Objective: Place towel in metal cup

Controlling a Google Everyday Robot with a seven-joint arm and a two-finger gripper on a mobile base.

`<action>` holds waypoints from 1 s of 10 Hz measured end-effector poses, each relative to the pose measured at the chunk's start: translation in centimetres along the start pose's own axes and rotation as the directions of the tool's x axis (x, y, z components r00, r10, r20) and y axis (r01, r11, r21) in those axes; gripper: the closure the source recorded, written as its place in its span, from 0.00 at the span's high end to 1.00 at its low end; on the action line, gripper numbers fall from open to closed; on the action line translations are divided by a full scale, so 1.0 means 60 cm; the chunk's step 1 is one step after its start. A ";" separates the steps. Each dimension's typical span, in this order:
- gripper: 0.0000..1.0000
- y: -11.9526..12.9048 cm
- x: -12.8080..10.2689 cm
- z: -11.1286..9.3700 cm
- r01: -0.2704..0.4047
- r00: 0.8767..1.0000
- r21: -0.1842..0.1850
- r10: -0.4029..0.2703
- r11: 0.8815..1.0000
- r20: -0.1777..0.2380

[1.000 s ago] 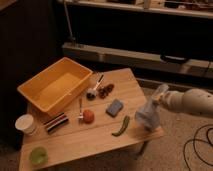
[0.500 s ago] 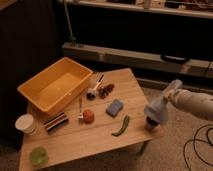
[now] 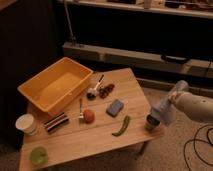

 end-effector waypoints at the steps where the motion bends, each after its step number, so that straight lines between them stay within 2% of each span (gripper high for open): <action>1: 0.00 -0.001 0.009 0.001 -0.003 1.000 -0.006 0.003 1.000 -0.010; 4: 0.00 -0.011 0.035 0.001 -0.027 0.997 -0.042 0.024 0.999 -0.077; 5: 0.00 -0.005 0.047 0.005 -0.027 0.994 -0.066 0.020 0.997 -0.105; 10: 0.00 -0.008 0.069 0.013 -0.023 0.989 -0.103 0.007 0.994 -0.146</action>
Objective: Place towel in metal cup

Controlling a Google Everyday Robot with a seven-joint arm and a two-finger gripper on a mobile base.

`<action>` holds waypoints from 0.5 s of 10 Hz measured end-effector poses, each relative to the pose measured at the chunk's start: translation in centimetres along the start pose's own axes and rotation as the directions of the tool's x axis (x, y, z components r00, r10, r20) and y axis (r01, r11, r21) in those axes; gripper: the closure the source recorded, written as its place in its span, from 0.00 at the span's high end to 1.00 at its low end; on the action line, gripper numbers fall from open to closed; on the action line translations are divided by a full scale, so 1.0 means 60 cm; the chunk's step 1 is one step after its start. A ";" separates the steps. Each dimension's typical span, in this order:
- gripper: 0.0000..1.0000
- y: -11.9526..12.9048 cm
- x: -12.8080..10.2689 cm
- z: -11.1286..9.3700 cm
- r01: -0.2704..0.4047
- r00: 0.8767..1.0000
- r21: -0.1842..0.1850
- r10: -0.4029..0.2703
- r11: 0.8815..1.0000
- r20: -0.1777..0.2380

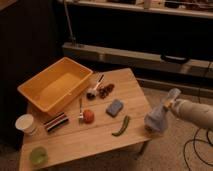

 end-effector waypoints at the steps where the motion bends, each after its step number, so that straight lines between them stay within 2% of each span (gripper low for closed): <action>1: 0.00 0.003 0.005 0.004 0.007 1.000 -0.005 -0.007 1.000 -0.005; 5: 0.00 0.006 0.031 0.017 0.032 0.999 0.007 -0.032 0.999 -0.023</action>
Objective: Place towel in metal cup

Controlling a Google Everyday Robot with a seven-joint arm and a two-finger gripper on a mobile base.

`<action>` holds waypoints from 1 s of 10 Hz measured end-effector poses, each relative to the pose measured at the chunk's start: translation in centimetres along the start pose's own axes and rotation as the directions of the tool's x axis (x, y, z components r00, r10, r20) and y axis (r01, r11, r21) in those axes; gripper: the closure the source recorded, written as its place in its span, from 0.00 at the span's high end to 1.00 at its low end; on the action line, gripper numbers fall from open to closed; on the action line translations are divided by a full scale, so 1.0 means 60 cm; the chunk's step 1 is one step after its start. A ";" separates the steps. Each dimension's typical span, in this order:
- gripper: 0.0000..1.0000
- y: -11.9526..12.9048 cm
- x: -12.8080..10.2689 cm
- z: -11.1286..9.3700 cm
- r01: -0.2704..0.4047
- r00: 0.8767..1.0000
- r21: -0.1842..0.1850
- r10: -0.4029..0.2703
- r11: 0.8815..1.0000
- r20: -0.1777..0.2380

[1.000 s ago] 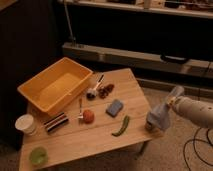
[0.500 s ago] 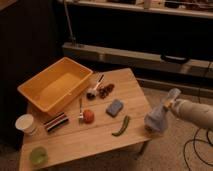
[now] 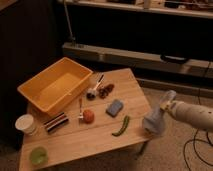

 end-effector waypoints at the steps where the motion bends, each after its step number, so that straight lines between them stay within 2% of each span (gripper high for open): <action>1: 0.00 0.000 0.005 0.001 0.011 1.000 0.010 -0.011 1.000 0.003; 4: 0.00 -0.002 0.025 0.004 0.049 0.999 0.035 -0.050 0.998 0.006; 10: 0.00 -0.008 0.039 0.006 0.039 0.999 0.036 -0.039 0.999 -0.017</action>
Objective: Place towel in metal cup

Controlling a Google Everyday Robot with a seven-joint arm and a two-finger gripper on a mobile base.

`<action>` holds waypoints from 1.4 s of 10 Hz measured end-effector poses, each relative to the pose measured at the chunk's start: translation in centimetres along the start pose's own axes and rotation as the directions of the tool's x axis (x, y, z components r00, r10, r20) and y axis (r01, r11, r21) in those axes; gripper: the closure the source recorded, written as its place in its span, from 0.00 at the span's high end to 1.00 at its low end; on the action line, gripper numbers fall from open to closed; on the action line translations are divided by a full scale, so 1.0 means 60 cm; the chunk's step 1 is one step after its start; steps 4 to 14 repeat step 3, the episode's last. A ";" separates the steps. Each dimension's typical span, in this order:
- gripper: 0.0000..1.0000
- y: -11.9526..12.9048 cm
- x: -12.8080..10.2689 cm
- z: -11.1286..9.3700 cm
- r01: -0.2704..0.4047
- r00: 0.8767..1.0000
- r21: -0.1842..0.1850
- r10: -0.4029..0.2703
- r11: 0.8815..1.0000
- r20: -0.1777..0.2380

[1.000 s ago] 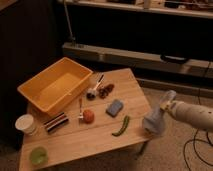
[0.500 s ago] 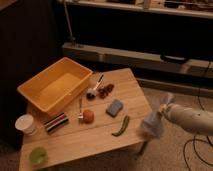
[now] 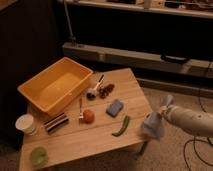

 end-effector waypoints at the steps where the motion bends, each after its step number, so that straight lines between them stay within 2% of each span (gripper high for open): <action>1: 0.00 -0.002 0.001 -0.001 -0.001 1.000 0.003 0.001 1.000 -0.004; 3: 0.01 0.000 0.002 0.003 -0.008 1.000 0.008 0.008 1.000 -0.026; 14: 0.01 0.000 0.002 0.003 -0.008 1.000 0.008 0.008 1.000 -0.026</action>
